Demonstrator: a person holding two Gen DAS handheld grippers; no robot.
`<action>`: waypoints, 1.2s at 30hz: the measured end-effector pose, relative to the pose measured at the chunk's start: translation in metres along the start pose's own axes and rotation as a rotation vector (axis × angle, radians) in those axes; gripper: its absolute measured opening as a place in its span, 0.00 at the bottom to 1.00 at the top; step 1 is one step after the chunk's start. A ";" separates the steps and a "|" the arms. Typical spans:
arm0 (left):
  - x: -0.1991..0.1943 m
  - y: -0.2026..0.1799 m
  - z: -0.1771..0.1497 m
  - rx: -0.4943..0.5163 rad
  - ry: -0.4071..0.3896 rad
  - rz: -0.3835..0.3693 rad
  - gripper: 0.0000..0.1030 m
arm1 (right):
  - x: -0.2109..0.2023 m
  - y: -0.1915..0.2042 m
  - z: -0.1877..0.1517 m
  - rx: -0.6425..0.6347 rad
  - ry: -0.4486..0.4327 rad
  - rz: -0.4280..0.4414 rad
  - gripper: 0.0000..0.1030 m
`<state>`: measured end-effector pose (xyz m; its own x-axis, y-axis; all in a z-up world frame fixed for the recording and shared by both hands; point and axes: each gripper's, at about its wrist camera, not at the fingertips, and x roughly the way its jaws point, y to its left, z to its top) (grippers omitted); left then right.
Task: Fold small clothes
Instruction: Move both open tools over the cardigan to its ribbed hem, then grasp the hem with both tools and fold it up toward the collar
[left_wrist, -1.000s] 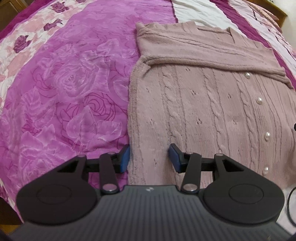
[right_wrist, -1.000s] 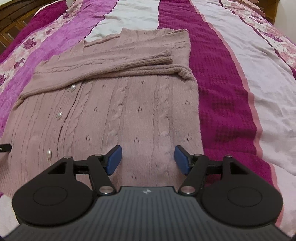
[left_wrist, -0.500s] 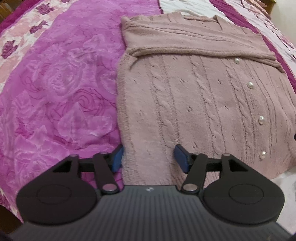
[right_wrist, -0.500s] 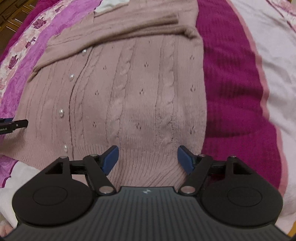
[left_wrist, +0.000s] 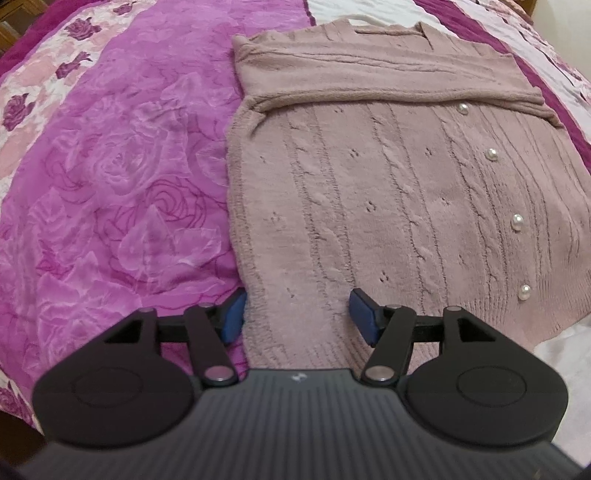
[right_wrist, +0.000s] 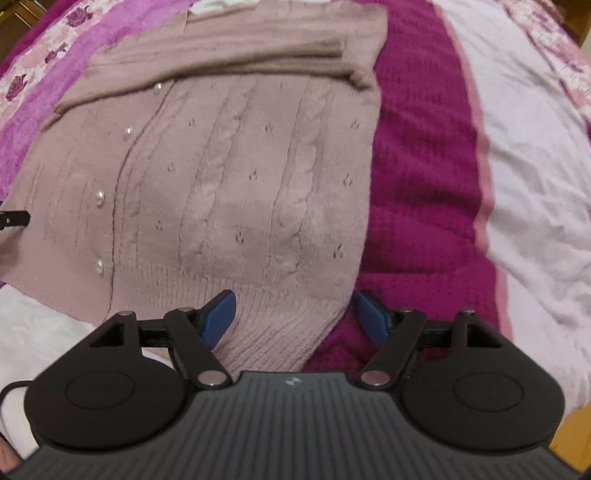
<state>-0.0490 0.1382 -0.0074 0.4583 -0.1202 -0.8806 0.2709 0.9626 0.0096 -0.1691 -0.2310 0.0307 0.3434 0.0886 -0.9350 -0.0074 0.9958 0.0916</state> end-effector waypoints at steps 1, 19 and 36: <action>0.001 -0.001 0.000 0.000 0.001 -0.004 0.60 | 0.004 -0.001 0.000 0.002 0.009 0.008 0.77; 0.011 -0.010 -0.006 0.027 0.003 -0.053 0.59 | 0.034 0.008 0.001 -0.014 0.006 0.138 0.80; 0.015 -0.018 -0.014 0.037 0.058 -0.206 0.13 | 0.024 0.004 -0.010 0.027 -0.060 0.196 0.28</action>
<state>-0.0589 0.1224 -0.0271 0.3406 -0.2981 -0.8917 0.3854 0.9093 -0.1568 -0.1703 -0.2245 0.0053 0.3930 0.2780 -0.8765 -0.0550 0.9586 0.2794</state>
